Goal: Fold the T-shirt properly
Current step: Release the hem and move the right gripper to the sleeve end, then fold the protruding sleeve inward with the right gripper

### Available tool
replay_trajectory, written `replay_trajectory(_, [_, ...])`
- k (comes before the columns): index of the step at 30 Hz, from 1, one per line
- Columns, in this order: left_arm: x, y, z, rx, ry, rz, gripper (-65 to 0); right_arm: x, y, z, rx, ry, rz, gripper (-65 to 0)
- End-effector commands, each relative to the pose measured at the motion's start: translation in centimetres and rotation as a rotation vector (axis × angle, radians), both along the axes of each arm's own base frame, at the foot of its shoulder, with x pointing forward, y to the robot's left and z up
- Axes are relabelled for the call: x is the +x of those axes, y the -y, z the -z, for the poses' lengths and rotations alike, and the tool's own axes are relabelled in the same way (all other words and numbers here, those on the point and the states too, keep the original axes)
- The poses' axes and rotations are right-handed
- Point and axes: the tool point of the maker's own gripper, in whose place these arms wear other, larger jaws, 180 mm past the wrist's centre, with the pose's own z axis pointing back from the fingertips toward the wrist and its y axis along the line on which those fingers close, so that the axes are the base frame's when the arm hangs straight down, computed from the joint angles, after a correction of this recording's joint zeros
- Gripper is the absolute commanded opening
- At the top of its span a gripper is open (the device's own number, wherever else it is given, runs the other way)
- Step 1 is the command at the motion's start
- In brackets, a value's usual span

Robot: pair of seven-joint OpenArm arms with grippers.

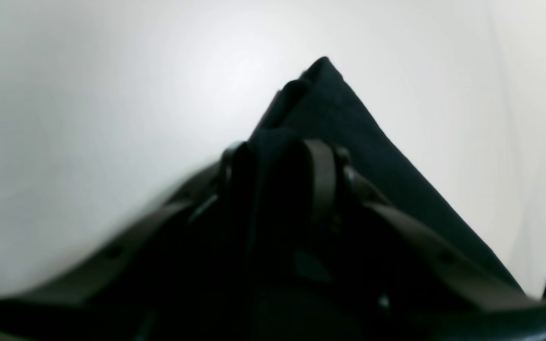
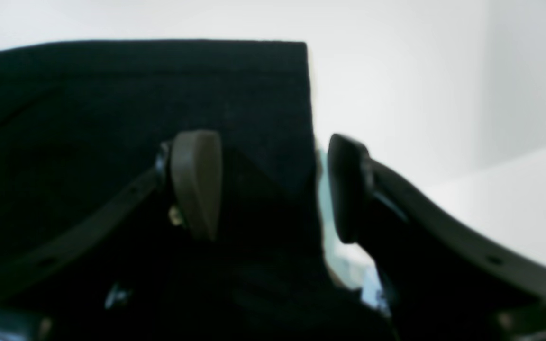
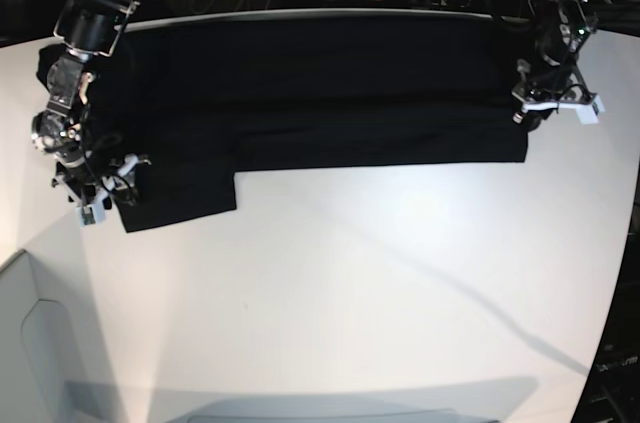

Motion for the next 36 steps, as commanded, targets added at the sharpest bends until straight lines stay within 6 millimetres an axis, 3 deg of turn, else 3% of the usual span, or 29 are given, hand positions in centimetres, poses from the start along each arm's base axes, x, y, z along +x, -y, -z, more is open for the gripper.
replay_trajectory(1, [0.5, -0.7, -1.0, 0.019, 0.03, -0.005, -46.0, 1.1, 0.4, -1.6, -0.001, 0.052, -0.003, -31.9])
replay_trajectory(4, [0.5, -0.6, -1.1, 0.018, 0.031, -0.006, -46.0, 1.0, 0.3, -1.5, 0.001, 0.05, -0.005, -46.4])
replay_trajectory(7, [0.5, -0.6, -1.2, 0.02, 0.035, -0.001, -46.0, 1.2, 0.4, -1.8, -0.002, 0.059, -0.004, -65.0])
replay_trajectory(10, [0.6, -0.5, -1.4, 0.024, 0.04, 0.004, -45.9, 1.1, 0.4, -3.5, -0.033, 0.104, -0.016, -64.5])
replay_trajectory(14, [0.8, -0.5, -1.6, 0.024, 0.048, 0.006, -45.9, 0.5, -1.0, -7.5, -0.085, 0.219, -0.039, -65.0])
replay_trajectory(18, [1.0, -0.5, -1.7, 0.024, 0.053, 0.006, -45.6, -1.9, -1.1, -11.3, -0.154, 0.282, 0.0, -65.0])
replay_trajectory(22, [1.3, -0.5, -1.9, 0.026, 0.06, 0.009, -37.9, -5.2, -1.7, -13.2, -0.206, 0.285, 0.036, -65.0])
replay_trajectory(27, [1.7, -0.6, -2.3, 0.03, 0.071, 0.01, -34.2, -8.7, -2.5, -12.7, -0.195, 0.258, 0.077, -65.0])
replay_trajectory(32, [2.5, -0.7, -2.8, 0.036, 0.09, 0.014, -34.0, -12.7, -1.4, -10.0, -0.188, 0.149, 0.136, -65.0])
replay_trajectory(36, [2.6, -1.0, -3.1, 0.048, 0.091, 0.02, -33.9, -15.1, -0.3, -8.9, -0.194, 0.093, 0.189, -65.0])
